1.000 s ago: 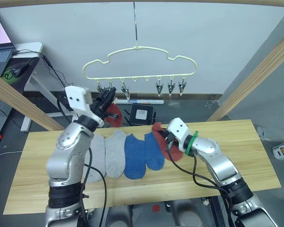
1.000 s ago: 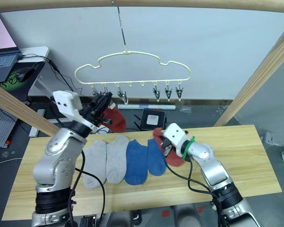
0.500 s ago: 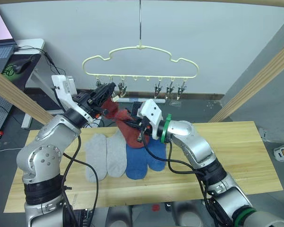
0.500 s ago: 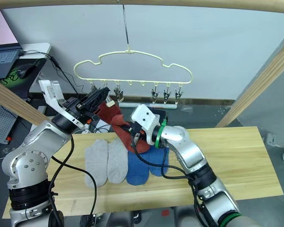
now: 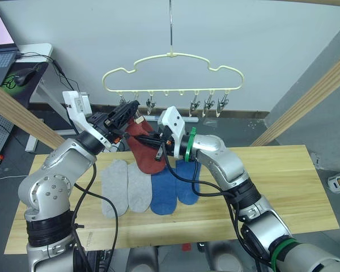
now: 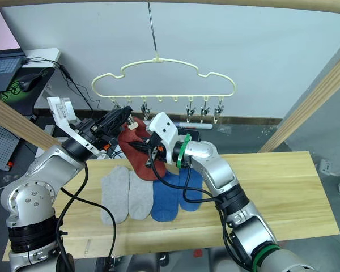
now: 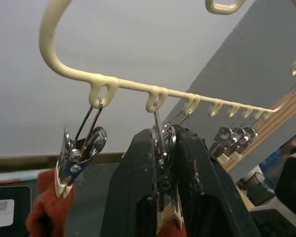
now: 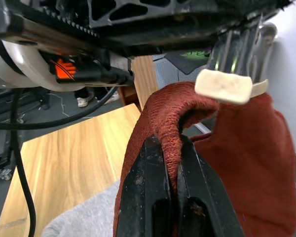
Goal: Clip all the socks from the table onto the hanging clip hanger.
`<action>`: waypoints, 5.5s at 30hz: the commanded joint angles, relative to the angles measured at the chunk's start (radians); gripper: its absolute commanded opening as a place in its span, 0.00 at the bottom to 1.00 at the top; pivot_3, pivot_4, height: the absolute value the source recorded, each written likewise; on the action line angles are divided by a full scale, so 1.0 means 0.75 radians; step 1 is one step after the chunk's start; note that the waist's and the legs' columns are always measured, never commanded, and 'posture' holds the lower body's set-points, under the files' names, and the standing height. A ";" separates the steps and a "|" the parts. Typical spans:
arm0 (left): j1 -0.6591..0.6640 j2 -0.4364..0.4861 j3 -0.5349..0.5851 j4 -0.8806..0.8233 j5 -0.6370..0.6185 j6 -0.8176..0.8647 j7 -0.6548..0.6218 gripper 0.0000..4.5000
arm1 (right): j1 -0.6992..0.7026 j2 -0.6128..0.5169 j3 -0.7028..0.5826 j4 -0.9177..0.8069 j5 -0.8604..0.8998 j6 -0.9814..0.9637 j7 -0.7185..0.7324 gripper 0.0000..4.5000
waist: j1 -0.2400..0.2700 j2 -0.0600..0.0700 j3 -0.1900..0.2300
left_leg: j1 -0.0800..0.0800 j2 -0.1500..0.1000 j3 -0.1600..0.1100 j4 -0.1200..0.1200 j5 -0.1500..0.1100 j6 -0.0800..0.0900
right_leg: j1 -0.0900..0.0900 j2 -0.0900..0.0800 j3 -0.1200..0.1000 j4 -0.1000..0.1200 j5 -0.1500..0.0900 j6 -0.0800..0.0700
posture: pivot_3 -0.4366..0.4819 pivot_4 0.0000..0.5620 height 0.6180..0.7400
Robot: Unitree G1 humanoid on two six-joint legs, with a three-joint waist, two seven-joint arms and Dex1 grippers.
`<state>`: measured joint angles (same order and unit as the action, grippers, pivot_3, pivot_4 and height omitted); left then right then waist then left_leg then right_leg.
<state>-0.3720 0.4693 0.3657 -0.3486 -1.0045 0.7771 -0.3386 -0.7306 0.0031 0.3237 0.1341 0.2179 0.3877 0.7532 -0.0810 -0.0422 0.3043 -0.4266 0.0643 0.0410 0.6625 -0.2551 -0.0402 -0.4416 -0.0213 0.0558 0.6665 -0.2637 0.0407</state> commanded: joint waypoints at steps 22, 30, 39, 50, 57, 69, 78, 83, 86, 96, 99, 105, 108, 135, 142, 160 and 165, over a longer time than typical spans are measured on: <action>0.048 0.033 0.011 -0.073 -0.061 -0.008 -0.011 0.05 | -0.126 -0.101 0.138 0.149 -0.352 -0.489 -0.009 0.00 | 0.004 0.000 0.000 | -0.003 -0.002 -0.012 0.004 0.006 -0.007 | -0.001 0.001 -0.018 0.016 0.000 0.000 | 0.40 0.50 1.00; 0.061 0.044 0.006 -0.073 -0.063 -0.015 -0.014 0.05 | -0.142 -0.073 0.097 0.185 -0.354 -0.527 -0.040 0.00 | 0.005 0.000 0.000 | -0.003 -0.002 -0.013 0.004 0.010 -0.007 | -0.001 0.001 -0.018 0.018 0.000 -0.001 | 0.40 0.50 1.00; 0.056 0.045 0.009 -0.050 -0.043 -0.034 -0.012 0.05 | -0.110 -0.075 0.097 0.136 -0.344 -0.516 -0.037 0.00 | 0.005 0.000 0.000 | -0.003 -0.002 -0.014 0.004 0.010 -0.007 | -0.001 0.001 -0.018 0.018 0.001 -0.001 | 0.40 0.50 1.00; 0.065 0.053 0.019 -0.050 -0.059 -0.038 -0.013 0.05 | 0.012 -0.038 0.031 0.004 -0.182 -0.294 -0.013 0.00 | 0.005 0.000 0.000 | -0.003 -0.001 -0.014 0.004 0.010 -0.007 | -0.001 0.001 -0.019 0.018 0.001 -0.001 | 0.40 0.48 1.00; 0.068 0.051 0.013 -0.053 -0.063 -0.039 -0.012 0.05 | 0.029 -0.006 0.022 -0.061 -0.125 -0.207 -0.027 0.00 | 0.005 0.000 -0.001 | -0.003 -0.002 -0.014 0.005 0.011 -0.008 | -0.001 0.001 -0.019 0.019 0.001 -0.001 | 0.40 0.48 1.00; 0.072 0.046 0.013 -0.057 -0.080 -0.035 -0.001 0.05 | 0.030 0.017 0.016 -0.078 -0.106 -0.165 -0.064 0.00 | 0.007 0.000 -0.001 | -0.003 -0.002 -0.015 0.005 0.011 -0.008 | -0.001 0.001 -0.019 0.019 0.001 -0.001 | 0.40 0.49 1.00; 0.077 0.068 0.009 -0.057 -0.093 -0.021 -0.003 0.05 | 0.025 0.017 0.023 -0.054 -0.141 -0.197 -0.107 0.00 | 0.007 0.000 -0.001 | -0.003 -0.002 -0.015 0.005 0.011 -0.007 | -0.001 0.001 -0.019 0.019 0.001 -0.001 | 0.40 0.49 1.00; 0.086 0.064 0.027 -0.052 -0.099 -0.030 0.007 0.25 | 0.008 0.033 0.025 -0.026 -0.144 -0.201 -0.112 0.00 | 0.007 0.000 -0.001 | -0.003 -0.002 -0.015 0.005 0.011 -0.007 | -0.001 0.001 -0.019 0.019 0.001 -0.001 | 0.41 0.49 1.00; 0.089 0.071 0.039 -0.051 -0.120 -0.022 0.001 0.47 | -0.006 0.044 0.028 0.002 -0.149 -0.210 -0.110 0.00 | 0.008 0.000 -0.001 | -0.003 -0.002 -0.015 0.005 0.011 -0.007 | -0.001 0.002 -0.019 0.019 0.001 -0.002 | 0.41 0.49 1.00; 0.146 0.131 0.067 -0.077 -0.151 -0.011 -0.020 0.80 | -0.052 0.071 0.037 0.111 -0.166 -0.253 -0.105 0.00 | 0.010 -0.001 -0.001 | -0.003 -0.002 -0.015 0.005 0.011 -0.008 | -0.001 0.002 -0.020 0.019 0.001 -0.002 | 0.43 0.47 1.00; 0.170 0.153 0.066 -0.093 -0.145 -0.013 -0.031 0.80 | -0.059 0.076 0.035 0.131 -0.169 -0.257 -0.105 0.00 | 0.016 -0.001 -0.002 | -0.003 -0.002 -0.015 0.005 0.011 -0.008 | -0.001 0.002 -0.020 0.019 0.001 -0.002 | 0.44 0.47 1.00; 0.290 0.244 0.040 -0.162 -0.072 -0.022 -0.126 0.80 | -0.060 0.078 0.034 0.153 -0.181 -0.250 -0.121 0.00 | 0.026 -0.001 -0.002 | -0.003 -0.002 -0.015 0.005 0.011 -0.008 | -0.001 0.001 -0.020 0.019 0.001 -0.002 | 0.44 0.47 1.00; 0.339 0.270 0.039 -0.181 -0.037 -0.038 -0.160 0.80 | -0.056 0.079 0.030 0.158 -0.183 -0.236 -0.132 0.00 | 0.033 -0.001 -0.002 | -0.003 -0.002 -0.015 0.004 0.011 -0.008 | -0.001 0.002 -0.020 0.019 0.001 -0.002 | 0.45 0.47 1.00; 0.359 0.266 0.052 -0.202 0.054 -0.104 -0.180 0.80 | 0.191 -0.258 0.030 -0.270 -0.209 -0.005 -0.068 0.64 | 0.042 -0.005 -0.009 | -0.003 -0.004 -0.016 0.005 0.015 -0.010 | -0.001 0.004 -0.021 0.019 0.003 -0.006 | 0.44 0.40 1.00; 0.390 0.267 0.013 -0.225 0.156 -0.166 -0.238 0.80 | 0.290 -0.347 -0.066 -0.447 -0.163 0.018 -0.099 0.64 | 0.041 -0.007 -0.012 | -0.003 -0.004 -0.016 0.005 0.016 -0.011 | -0.001 0.006 -0.021 0.019 0.003 -0.007 | 0.43 0.38 1.00; 0.371 0.118 -0.131 -0.191 0.451 -0.415 -0.218 0.80 | 0.476 -0.577 -0.350 -0.727 0.069 0.085 -0.049 0.64 | 0.032 -0.008 -0.050 | -0.003 -0.004 -0.013 0.010 0.017 -0.010 | 0.002 0.008 -0.021 0.020 0.005 -0.010 | 0.35 0.34 1.00; 0.366 0.016 -0.206 -0.177 0.582 -0.491 -0.132 0.80 | 0.569 -0.712 -0.480 -0.827 0.171 0.129 0.002 0.64 | 0.031 -0.006 -0.057 | -0.002 -0.003 -0.012 0.014 0.017 -0.010 | 0.004 0.010 -0.021 0.021 0.006 -0.010 | 0.33 0.34 1.00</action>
<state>-0.0963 0.4953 0.2313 -0.4616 -0.6023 0.4430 -0.4587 -0.3189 -0.5085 0.0157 -0.4208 0.3026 0.4766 0.7350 -0.0578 -0.0465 0.2618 -0.4285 0.0617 0.0316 0.6743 -0.2424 -0.0473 -0.4376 -0.0141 0.0401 0.6822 -0.2594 0.0330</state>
